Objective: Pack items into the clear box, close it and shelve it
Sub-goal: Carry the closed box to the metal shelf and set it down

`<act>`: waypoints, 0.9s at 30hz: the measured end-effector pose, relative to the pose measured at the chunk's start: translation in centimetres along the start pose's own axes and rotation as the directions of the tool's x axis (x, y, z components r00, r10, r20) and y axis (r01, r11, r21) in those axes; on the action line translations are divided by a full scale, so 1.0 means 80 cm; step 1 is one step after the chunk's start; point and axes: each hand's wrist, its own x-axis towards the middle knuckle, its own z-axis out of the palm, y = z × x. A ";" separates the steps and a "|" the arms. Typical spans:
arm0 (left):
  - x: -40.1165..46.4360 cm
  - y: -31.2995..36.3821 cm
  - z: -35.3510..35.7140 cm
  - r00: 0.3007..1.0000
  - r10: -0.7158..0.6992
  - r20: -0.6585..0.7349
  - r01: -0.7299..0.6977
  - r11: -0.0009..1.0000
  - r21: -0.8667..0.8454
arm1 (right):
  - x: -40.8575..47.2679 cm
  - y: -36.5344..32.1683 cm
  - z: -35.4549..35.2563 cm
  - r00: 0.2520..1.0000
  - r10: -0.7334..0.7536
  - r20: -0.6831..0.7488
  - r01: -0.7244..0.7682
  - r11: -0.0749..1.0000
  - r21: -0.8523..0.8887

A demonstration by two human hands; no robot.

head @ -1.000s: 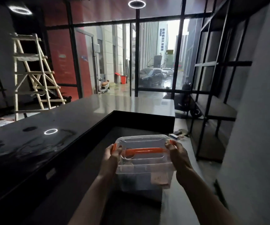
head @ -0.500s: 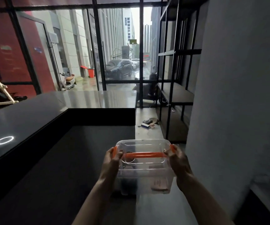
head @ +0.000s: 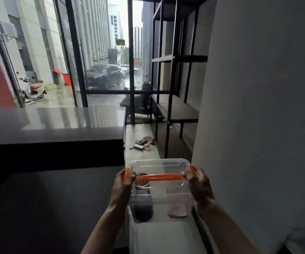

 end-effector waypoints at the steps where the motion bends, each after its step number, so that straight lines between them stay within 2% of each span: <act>1: 0.034 0.001 0.008 1.000 -0.003 0.013 0.003 1.000 0.003 | 0.030 -0.003 0.009 1.000 0.005 -0.010 -0.005 1.000 0.003; 7: 0.224 0.006 0.050 0.995 -0.016 0.096 0.017 1.000 -0.006 | 0.194 -0.025 0.058 0.999 0.008 -0.044 -0.007 1.000 0.011; 10: 0.298 0.003 0.078 0.996 -0.041 0.080 0.041 0.999 0.005 | 0.261 -0.025 0.070 0.995 0.018 -0.097 -0.017 1.000 0.013; 15: 0.412 -0.004 0.128 0.994 -0.073 0.083 0.074 0.997 -0.005 | 0.384 -0.025 0.090 0.994 0.034 -0.108 -0.031 0.999 0.029; 22: 0.606 -0.011 0.215 0.999 -0.035 0.028 0.035 0.999 0.021 | 0.616 -0.027 0.126 0.998 0.001 -0.066 0.003 0.998 0.058; 27: 0.755 0.009 0.280 0.997 -0.040 -0.061 0.041 0.999 0.019 | 0.800 -0.062 0.158 1.000 -0.025 -0.007 0.025 0.999 0.046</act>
